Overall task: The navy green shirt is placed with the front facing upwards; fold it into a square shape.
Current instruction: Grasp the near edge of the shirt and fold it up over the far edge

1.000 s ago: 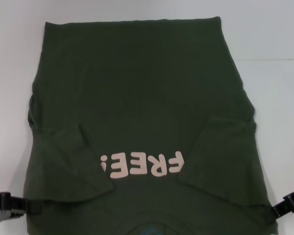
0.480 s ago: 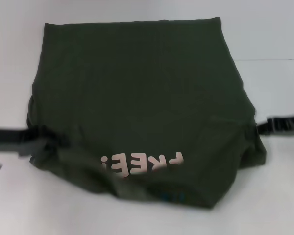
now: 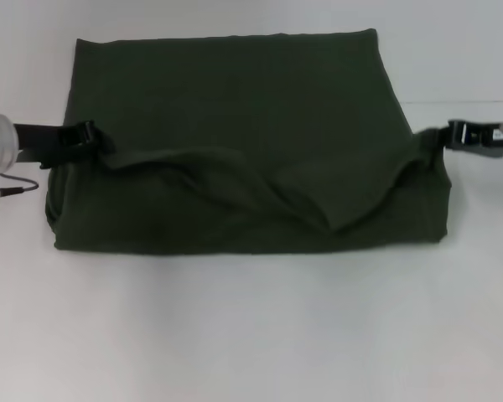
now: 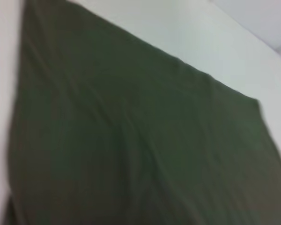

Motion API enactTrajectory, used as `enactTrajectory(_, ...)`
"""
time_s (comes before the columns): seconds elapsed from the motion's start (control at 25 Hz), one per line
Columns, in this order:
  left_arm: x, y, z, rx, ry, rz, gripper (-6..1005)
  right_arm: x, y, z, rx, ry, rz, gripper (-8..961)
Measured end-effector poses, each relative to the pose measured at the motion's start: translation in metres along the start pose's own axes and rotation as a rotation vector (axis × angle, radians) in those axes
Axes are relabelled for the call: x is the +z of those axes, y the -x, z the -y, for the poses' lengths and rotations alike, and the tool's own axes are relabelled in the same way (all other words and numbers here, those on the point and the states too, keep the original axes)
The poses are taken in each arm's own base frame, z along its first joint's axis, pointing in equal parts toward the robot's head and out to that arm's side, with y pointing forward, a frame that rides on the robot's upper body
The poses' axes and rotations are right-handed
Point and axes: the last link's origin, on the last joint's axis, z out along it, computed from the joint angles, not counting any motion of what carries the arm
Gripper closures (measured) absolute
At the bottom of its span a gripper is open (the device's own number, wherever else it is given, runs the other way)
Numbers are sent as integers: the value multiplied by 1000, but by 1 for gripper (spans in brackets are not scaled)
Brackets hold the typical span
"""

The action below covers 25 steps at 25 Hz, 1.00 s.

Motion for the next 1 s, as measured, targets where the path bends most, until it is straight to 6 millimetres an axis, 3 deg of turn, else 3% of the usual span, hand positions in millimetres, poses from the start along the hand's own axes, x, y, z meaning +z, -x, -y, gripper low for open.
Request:
enactTrajectory(0.36, 23, -8, -1, 93, -143, -107, 957, 39, 16, -10, -105, -163, 73, 932)
enactTrajectory(1.0, 23, -33, -5, 138, -216, -223, 957, 58, 52, -38, -198, -228, 173, 931)
